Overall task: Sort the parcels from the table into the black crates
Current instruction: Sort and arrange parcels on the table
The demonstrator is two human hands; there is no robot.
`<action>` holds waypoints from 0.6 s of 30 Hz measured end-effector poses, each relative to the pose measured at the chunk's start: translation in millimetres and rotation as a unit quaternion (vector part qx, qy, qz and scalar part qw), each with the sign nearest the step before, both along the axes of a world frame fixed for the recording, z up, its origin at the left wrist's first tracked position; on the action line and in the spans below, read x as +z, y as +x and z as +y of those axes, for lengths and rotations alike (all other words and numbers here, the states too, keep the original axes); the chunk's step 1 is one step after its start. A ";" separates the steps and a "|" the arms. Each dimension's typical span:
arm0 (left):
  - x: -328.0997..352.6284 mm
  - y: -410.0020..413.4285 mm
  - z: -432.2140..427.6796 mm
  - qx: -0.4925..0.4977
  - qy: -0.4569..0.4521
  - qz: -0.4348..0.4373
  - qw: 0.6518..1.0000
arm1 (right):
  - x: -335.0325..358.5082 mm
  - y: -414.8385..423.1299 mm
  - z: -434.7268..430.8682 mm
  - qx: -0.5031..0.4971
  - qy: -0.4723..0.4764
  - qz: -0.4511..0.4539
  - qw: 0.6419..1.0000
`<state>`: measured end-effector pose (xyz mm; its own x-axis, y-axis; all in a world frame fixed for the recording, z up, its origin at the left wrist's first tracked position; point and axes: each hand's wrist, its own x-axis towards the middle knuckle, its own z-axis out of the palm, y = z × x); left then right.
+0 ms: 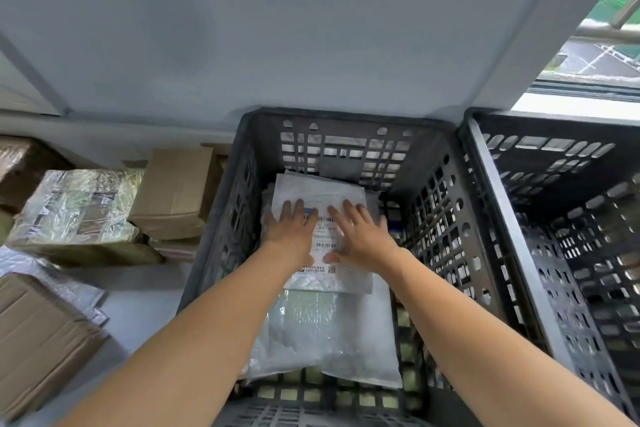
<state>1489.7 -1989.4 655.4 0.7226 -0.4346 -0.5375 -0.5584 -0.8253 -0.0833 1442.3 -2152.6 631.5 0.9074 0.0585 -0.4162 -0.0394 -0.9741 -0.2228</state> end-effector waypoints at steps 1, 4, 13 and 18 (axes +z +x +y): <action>0.0 -2.3 4.1 0.005 -0.006 0.015 1.000 | 2.2 -0.2 0.7 0.011 0.007 0.010 1.000; -4.8 -13.1 14.7 0.005 -0.003 0.057 0.998 | 0.6 -3.4 2.6 0.028 0.015 0.057 0.998; 19.8 -19.0 -1.0 0.014 0.011 0.018 1.000 | 15.4 7.2 8.8 0.035 -0.053 0.068 0.996; 81.1 -20.3 9.7 0.003 -0.046 -0.084 0.995 | 75.3 8.7 9.9 -0.020 -0.051 -0.054 0.997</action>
<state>1469.4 -1979.6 736.5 0.8015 -0.4717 -0.3676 -0.5379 -0.8372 -0.0984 1451.0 -2142.7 706.8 0.9482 -0.0162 -0.3172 -0.0598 -0.9899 -0.1282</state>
